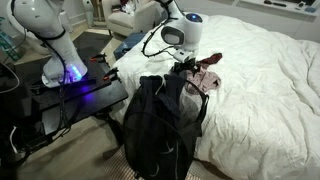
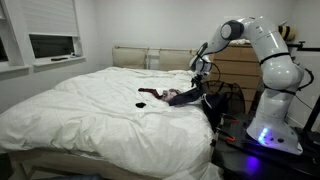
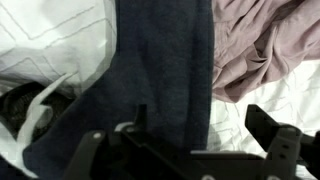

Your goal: Pick up the hoodie and put it in the bag

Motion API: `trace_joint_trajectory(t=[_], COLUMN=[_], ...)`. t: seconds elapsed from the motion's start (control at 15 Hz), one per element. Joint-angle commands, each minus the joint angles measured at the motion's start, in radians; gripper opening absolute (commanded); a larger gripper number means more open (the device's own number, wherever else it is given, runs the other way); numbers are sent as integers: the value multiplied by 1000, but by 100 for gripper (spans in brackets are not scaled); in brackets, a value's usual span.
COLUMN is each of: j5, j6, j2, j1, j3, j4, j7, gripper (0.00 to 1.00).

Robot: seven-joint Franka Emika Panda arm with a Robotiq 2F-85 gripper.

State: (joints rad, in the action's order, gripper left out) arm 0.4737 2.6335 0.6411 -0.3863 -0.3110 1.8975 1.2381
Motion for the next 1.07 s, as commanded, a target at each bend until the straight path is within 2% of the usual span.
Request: trace_joint_trajectory(t=[0.0,0.07,0.13,0.67,0.8,1.0], j5=[3,4,6,-14,-17,-31], j6=[-24,-26,-26,-33,-27,-20], j2=[7,5,4,-79,-139,-287], j1=[-7,-16,-18,8,20,45], j3=[-8,0,2,-6,-4,-1], j4=[3,6,7,64,105,191], j7=[33,13,11,-1,-17,-64], gripper=[100,75,74,12,0,0])
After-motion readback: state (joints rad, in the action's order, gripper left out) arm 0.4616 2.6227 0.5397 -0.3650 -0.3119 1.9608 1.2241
